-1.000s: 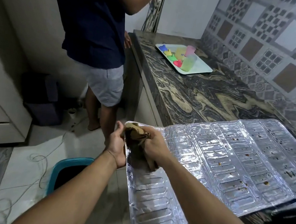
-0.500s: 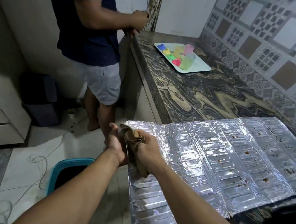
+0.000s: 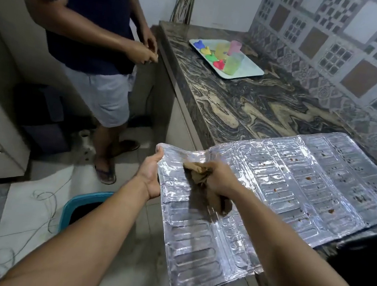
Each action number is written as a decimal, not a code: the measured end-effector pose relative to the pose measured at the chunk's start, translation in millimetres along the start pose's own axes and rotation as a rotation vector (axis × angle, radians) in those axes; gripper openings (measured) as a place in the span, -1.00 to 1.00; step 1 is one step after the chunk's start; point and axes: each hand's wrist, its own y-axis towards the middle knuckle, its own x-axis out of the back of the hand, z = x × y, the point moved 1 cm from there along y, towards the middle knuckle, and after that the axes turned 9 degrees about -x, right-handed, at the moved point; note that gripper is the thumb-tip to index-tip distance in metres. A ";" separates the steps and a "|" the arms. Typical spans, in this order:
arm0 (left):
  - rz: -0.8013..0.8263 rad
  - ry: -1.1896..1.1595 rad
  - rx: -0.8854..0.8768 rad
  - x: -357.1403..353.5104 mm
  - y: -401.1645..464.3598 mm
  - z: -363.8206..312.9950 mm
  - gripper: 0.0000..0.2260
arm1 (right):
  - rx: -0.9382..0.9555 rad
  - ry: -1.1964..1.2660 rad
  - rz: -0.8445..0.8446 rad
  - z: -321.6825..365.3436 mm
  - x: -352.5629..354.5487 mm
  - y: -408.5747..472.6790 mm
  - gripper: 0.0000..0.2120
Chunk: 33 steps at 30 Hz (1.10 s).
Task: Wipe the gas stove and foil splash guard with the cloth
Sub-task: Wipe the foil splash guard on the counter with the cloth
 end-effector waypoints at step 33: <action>-0.041 1.680 -0.639 -61.8 6.3 83.0 -0.58 | -0.189 -0.089 -0.492 -126.5 66.2 -100.9 -0.63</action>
